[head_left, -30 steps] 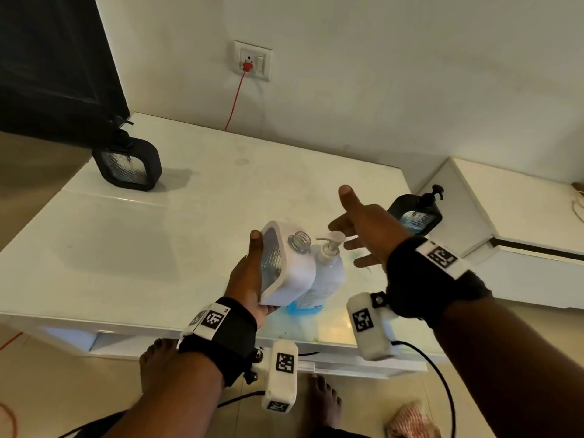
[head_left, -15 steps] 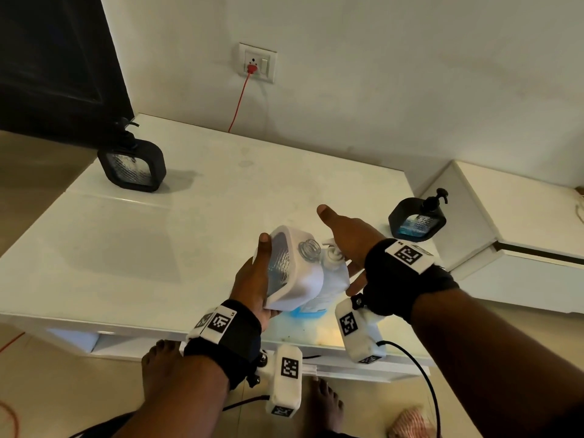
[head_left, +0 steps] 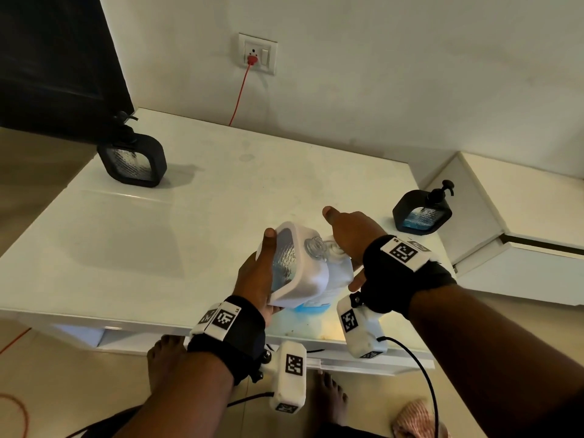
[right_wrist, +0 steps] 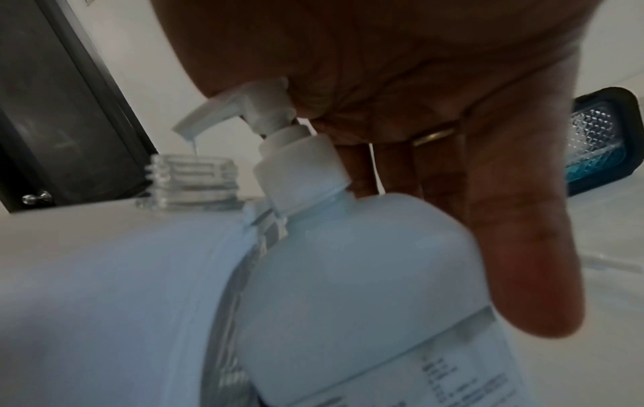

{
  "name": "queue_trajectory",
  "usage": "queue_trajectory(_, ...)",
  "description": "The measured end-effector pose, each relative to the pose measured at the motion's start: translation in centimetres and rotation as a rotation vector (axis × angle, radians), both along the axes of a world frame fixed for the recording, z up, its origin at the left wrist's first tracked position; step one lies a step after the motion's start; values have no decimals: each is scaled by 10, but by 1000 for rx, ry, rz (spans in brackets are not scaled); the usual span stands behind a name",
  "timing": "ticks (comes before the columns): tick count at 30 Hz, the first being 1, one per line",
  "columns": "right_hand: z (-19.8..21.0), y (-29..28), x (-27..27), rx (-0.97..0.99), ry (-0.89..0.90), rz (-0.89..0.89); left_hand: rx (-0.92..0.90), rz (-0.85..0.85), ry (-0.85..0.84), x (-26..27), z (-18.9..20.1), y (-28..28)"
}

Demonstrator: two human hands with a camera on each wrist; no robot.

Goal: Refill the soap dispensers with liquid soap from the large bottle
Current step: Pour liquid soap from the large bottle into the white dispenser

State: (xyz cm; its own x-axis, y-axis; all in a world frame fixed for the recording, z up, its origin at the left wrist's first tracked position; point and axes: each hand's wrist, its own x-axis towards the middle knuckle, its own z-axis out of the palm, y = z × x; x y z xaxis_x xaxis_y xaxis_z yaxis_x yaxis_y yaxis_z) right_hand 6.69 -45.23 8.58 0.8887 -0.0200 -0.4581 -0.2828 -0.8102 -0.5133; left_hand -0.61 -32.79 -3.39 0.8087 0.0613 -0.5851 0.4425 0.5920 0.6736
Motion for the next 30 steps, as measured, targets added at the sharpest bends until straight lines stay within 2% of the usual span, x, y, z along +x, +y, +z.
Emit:
queue_trajectory(4, 3, -1, 0, -45, 12, 50, 25, -11, -5, 0, 1, 1)
queue_trajectory(10, 18, -5, 2, 143, 195, -38, 48, -1, 10, -2, 2, 3)
queue_trajectory(16, 7, -3, 5, 94, 61, 2, 54, 9, 31, -3, 9, -1)
queue_trajectory(26, -15, -4, 15, -85, -22, -42, 61, 19, 40, -2, 6, -1)
queue_trajectory(30, -9, -5, 11, -29, 1, -27, 64, 8, 30, -3, 7, -1)
